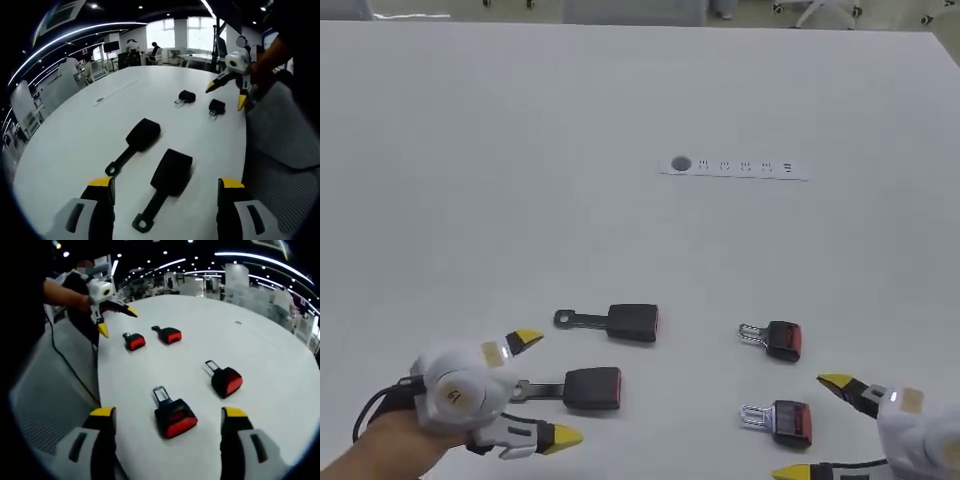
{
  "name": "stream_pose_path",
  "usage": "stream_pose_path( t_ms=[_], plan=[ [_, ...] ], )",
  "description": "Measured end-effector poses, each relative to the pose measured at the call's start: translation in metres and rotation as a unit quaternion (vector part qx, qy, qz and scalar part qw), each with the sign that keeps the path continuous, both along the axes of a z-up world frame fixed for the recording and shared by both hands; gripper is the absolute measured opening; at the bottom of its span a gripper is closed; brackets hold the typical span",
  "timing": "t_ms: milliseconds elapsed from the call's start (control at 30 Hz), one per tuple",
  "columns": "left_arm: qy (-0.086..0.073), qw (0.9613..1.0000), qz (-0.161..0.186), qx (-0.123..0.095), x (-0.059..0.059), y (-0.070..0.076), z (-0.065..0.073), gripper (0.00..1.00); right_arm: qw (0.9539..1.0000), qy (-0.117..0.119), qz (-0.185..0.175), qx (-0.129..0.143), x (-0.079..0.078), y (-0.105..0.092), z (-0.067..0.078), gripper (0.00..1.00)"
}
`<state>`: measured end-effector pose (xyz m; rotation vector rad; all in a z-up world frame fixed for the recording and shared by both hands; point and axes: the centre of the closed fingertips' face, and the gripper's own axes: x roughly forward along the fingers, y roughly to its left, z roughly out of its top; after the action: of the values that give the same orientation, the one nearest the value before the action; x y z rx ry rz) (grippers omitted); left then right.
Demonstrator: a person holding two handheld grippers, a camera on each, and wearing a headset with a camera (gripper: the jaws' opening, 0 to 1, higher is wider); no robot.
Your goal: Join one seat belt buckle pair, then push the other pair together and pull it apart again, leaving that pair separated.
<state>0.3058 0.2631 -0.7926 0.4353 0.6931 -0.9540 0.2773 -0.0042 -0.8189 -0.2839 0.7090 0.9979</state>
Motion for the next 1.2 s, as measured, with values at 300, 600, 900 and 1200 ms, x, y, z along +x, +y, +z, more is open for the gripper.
stream_pose_path(
  t_ms=[300, 600, 900, 1200],
  plan=[
    [0.007, 0.9994, -0.029, 0.019, 0.005, -0.003, -0.014, 0.83, 0.9996, 0.015, 0.020, -0.013, 0.002, -0.002, -0.012, 0.83],
    [0.028, 0.9976, -0.053, 0.035, 0.007, -0.006, -0.033, 0.78, 0.9984, 0.030, 0.043, -0.024, 0.002, -0.004, -0.020, 0.76],
    [0.039, 0.9953, -0.076, 0.045, 0.010, -0.010, -0.043, 0.69, 0.9964, 0.033, 0.068, -0.037, 0.004, -0.003, -0.025, 0.68],
    [0.063, 0.9905, -0.107, 0.059, 0.006, -0.015, -0.057, 0.64, 0.9917, 0.037, 0.108, -0.060, 0.003, -0.003, -0.030, 0.54]
  ],
)
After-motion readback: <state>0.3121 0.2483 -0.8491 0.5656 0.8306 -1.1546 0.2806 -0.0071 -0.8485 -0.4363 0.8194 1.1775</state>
